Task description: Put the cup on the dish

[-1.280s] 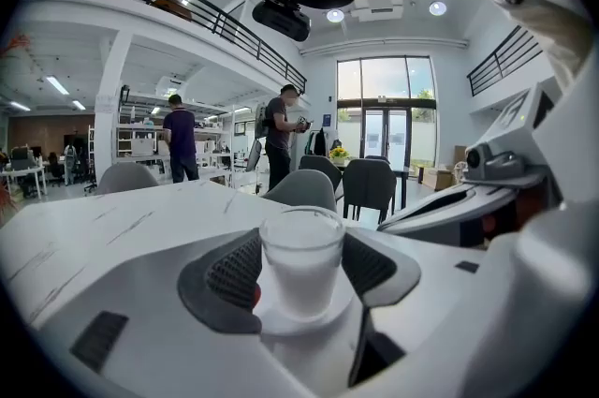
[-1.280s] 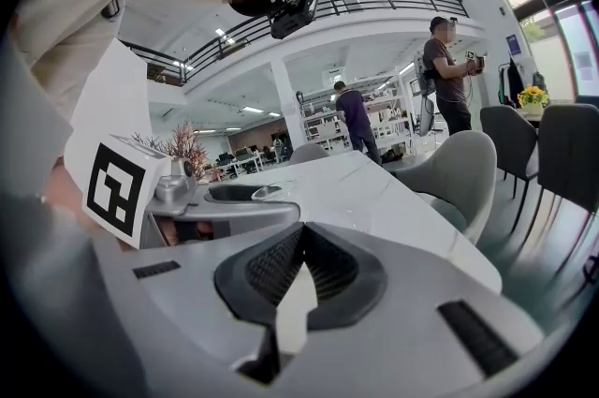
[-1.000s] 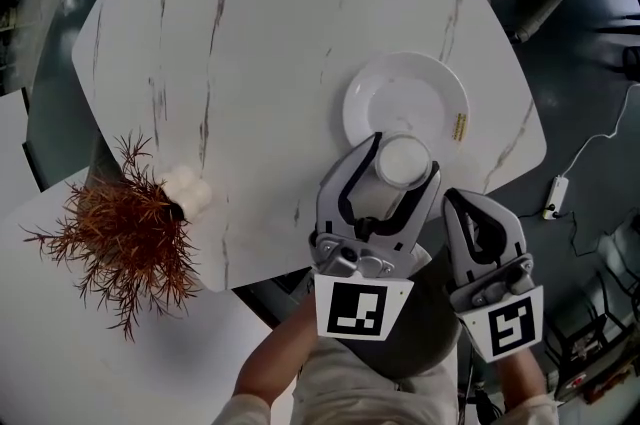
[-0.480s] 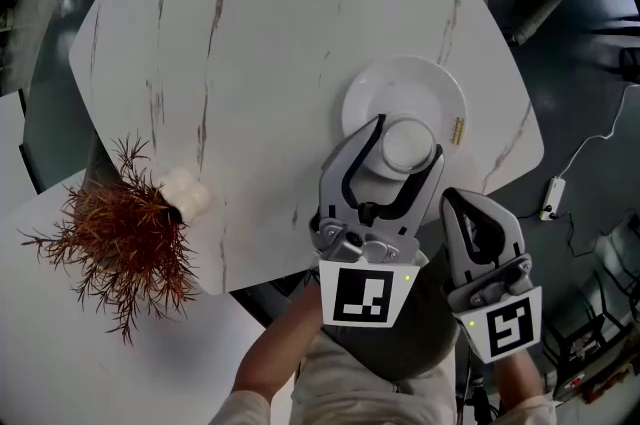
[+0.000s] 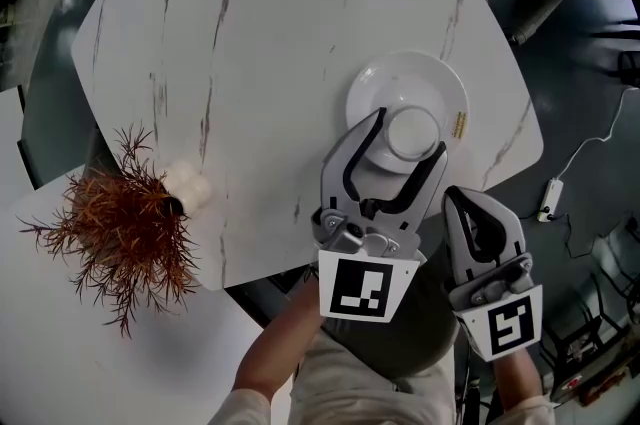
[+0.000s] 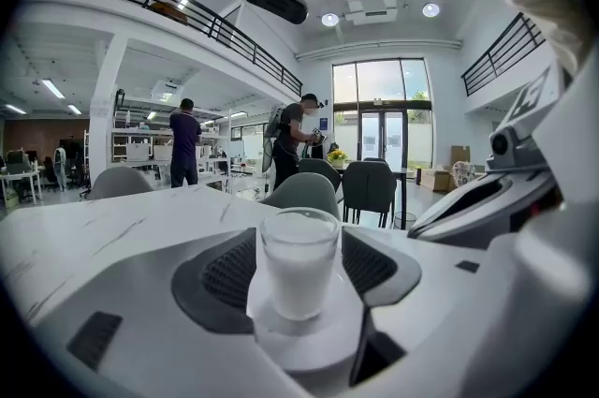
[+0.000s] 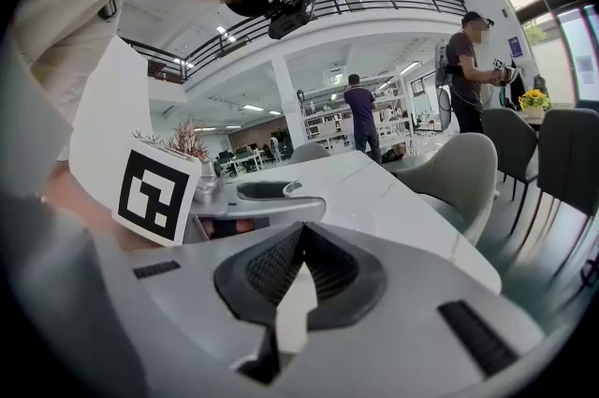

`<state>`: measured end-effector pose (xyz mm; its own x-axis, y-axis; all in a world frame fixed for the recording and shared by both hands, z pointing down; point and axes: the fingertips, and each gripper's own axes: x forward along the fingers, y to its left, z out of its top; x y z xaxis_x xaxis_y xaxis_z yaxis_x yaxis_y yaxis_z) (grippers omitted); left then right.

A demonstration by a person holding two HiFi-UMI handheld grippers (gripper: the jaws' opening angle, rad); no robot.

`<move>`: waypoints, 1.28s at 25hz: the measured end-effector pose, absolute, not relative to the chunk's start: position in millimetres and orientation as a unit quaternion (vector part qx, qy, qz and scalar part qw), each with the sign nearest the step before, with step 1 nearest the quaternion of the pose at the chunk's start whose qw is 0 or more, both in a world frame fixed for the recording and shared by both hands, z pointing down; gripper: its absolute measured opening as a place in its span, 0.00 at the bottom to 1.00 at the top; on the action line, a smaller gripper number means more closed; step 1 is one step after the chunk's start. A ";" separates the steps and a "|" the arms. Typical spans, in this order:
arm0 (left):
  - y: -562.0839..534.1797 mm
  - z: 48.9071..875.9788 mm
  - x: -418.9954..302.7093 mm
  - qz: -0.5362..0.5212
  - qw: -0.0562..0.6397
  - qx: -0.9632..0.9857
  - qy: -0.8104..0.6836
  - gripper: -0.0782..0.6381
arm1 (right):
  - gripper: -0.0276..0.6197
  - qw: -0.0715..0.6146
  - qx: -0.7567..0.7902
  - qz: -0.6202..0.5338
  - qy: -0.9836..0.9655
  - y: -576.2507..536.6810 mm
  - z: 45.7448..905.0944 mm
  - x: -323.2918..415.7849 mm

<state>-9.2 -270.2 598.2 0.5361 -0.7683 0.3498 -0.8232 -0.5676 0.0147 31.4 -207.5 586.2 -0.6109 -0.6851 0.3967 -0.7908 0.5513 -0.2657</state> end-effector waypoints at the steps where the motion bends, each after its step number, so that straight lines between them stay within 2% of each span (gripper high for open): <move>1: -268.5 597.7 -10.0 0.155 0.091 0.871 -0.457 0.49 | 0.05 0.124 0.423 0.212 -0.872 -206.7 585.2 31.0; 30: -198.6 526.1 -14.0 0.168 0.098 0.857 -0.477 0.48 | 0.05 0.096 0.439 0.170 -0.877 -168.5 511.1 42.4; 32: -188.1 517.4 -11.1 0.165 0.102 0.857 -0.478 0.39 | 0.05 0.096 0.439 0.158 -0.879 -164.4 503.3 44.3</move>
<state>-11.1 -188.1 517.4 0.4889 -0.7856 0.3793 -0.8525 -0.5224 0.0170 44.3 -164.4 503.3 -0.5958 -0.7422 0.3070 -0.8026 0.5639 -0.1943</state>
